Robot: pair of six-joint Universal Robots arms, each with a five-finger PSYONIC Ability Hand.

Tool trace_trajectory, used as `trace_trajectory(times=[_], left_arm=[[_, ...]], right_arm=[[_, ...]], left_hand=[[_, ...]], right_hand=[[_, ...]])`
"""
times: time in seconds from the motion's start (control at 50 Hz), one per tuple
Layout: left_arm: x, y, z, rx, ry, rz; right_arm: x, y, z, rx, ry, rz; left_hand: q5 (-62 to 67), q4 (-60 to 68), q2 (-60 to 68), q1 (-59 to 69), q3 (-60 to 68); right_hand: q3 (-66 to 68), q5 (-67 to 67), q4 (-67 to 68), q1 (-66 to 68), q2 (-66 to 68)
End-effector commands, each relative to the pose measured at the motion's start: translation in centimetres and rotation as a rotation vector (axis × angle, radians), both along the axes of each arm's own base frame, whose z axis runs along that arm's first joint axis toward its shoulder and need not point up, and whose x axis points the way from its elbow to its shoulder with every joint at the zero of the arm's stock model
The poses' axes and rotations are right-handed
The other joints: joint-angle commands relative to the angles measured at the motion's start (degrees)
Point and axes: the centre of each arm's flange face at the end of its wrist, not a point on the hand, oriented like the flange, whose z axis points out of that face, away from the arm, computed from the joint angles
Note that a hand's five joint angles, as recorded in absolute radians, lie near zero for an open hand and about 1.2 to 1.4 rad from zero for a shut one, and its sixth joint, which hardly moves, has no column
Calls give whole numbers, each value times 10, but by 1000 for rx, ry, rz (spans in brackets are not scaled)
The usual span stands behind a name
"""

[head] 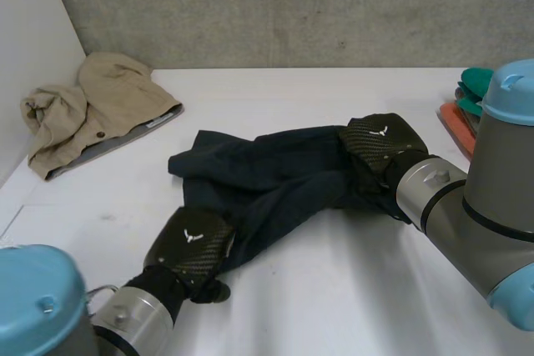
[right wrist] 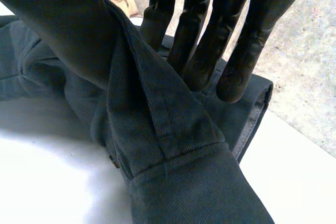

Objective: Fold the laundry.

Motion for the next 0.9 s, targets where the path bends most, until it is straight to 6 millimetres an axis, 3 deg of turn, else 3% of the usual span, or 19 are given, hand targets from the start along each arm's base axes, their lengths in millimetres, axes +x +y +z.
trace_trajectory(times=[0.02, 0.12, 0.34, 0.48, 0.58, 0.68, 0.72, 0.74, 0.76, 0.9], left_arm=[[-6, -14, -26, 18, -52, 39], [-18, -33, -34, -6, -41, 57], [-29, -56, -48, -35, -84, 61], [-31, -74, -55, -76, -110, 70], [-35, -79, -51, -145, -95, 63], [-36, -82, -22, -227, -38, 64], [-34, -83, -14, -241, -26, 72], [-32, -85, -7, -248, -21, 81], [-30, -86, -4, -249, -19, 86], [-18, -93, 7, -200, -37, 101]], right_arm=[[-1, -3, -2, -2, -2, -4], [-2, 0, -7, 14, 9, -3], [-7, -4, -11, 22, 13, -23], [-12, -10, -13, 14, 10, -43], [-13, -12, -15, 1, 22, -37], [-11, -4, -26, 7, 95, 33], [-11, 0, -31, 1, 135, 73], [-11, 3, -34, -10, 172, 104], [-11, 4, -36, -13, 185, 114], [-25, -4, -49, 28, 236, 88]], left_hand=[[2, 5, 6, 5, 9], [-48, -45, -44, -45, -42], [-35, -32, -31, -32, -28], [146, 149, 151, 149, 153], [461, 464, 465, 464, 467], [461, 464, 465, 464, 468], [461, 464, 465, 464, 468], [461, 464, 465, 464, 468], [461, 464, 465, 464, 468], [461, 464, 465, 464, 468]], right_hand=[[114, 135, 119, 197, 124], [114, 135, 119, 197, 124], [114, 135, 119, 197, 124], [114, 135, 119, 197, 124], [114, 135, 119, 197, 124], [110, 131, 115, 192, 119], [-53, -31, -47, 30, -43], [-275, -254, -270, -192, -265], [-352, -331, -347, -270, -342], [-459, -438, -454, -376, -449]])
